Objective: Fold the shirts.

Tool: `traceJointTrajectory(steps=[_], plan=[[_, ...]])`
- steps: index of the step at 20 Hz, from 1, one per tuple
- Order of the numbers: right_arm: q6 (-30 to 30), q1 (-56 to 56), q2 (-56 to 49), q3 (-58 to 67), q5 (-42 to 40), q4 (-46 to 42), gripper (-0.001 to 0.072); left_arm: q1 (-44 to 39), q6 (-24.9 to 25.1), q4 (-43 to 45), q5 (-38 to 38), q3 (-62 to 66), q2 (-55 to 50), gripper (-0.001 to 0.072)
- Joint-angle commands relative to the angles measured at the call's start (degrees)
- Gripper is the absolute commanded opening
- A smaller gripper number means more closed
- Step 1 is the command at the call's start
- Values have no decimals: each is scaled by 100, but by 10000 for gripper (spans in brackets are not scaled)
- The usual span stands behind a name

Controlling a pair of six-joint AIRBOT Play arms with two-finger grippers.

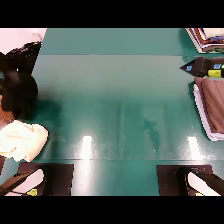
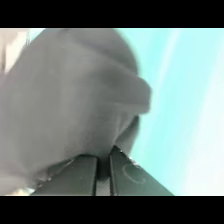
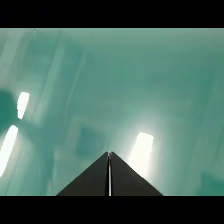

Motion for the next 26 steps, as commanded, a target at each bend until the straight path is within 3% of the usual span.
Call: traceJointTrajectory(steps=[1, 4, 8, 14, 16, 17, 18, 19, 22, 26], plan=[[0, 4, 52, 629, -358, -15, 19, -1005, -122, -76, -44, 1344, 820, 27], [0, 4, -214, 1558, -256, -13, 19, -2116, -588, -72, -85, 2157, 975, 26], [0, 4, -647, 2618, 122, -11, 19, -3331, -1429, 96, -33, 2092, 837, 27], [0, 7, -960, 3204, 796, -22, 19, -5069, -2361, -7, 671, 433, 144, 29], [0, 4, -953, 3156, 879, -39, 19, -5466, -2424, -367, 1025, -232, -92, 30], [0, 4, -960, 3156, 942, -46, 19, -5598, -2420, -643, 1143, -511, -201, 164], [-2, 4, -957, 3156, 957, -46, 19, -5665, -2420, -859, 1193, -719, -315, 508], [-2, 4, -957, 3156, 957, -46, 19, -5692, -2411, -990, 1189, -846, -420, 710], [-2, 4, -957, 3156, 966, -48, 19, -5455, -2026, -553, 1182, -778, -525, 709], [-2, 4, -957, 3156, 1099, -48, 20, -4019, -1589, -361, 968, -527, -538, 709]])
